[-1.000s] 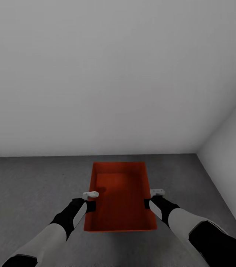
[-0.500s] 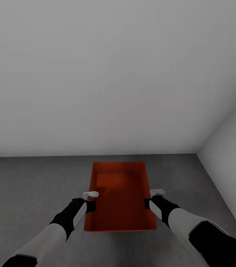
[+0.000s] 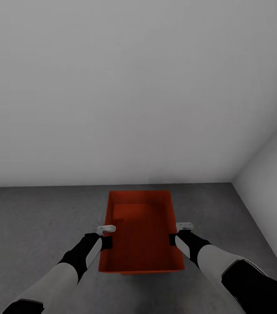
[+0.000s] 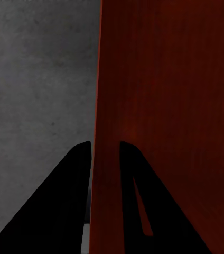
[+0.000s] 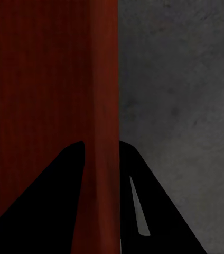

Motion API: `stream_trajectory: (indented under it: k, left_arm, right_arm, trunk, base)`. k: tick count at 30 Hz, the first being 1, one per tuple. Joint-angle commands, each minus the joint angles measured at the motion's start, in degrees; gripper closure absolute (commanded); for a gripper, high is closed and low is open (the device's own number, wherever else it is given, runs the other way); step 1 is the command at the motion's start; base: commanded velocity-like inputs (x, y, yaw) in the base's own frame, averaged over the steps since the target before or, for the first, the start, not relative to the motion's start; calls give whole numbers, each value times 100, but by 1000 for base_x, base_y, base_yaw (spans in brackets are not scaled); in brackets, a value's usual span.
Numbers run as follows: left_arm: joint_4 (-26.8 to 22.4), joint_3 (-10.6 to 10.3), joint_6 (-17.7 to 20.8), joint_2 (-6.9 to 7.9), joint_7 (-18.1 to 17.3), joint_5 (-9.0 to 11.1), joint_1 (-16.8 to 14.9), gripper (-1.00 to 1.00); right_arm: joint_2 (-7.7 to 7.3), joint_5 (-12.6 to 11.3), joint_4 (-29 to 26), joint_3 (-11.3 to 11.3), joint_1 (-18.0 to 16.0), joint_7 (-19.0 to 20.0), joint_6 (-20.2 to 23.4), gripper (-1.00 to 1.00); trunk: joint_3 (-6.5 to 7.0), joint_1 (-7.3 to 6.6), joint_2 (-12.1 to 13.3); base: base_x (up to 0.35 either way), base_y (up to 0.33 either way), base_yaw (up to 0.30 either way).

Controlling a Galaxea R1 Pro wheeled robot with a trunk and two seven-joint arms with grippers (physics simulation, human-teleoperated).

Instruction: Move the two storage containers from the living room to the garage. In the garage, place one container on the floor and stack the other container on top of it (either order is fine).

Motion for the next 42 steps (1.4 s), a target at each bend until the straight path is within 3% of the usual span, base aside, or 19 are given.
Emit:
stream_trajectory:
  k: [1, 17, 42]
  left_arm:
    - [1, 16, 50, 11, 83, -51, 0, 100]
    - [1, 15, 50, 11, 83, -51, 0, 100]
    - [1, 14, 50, 11, 83, -51, 0, 100]
  right_arm:
    - [-5, 144, -23, -115, -5, -52, 17, 100]
    - [-5, 141, -22, -120, -5, -52, -18, 100]
    - [-12, 143, -22, -120, -5, -52, -18, 100]
  trunk:
    - [-6, 1, -6]
    - [-6, 1, -6]
    - [-6, 1, -6]
  base:
    - [2, 0, 0]
    - [0, 0, 154]
    - [0, -69, 5]
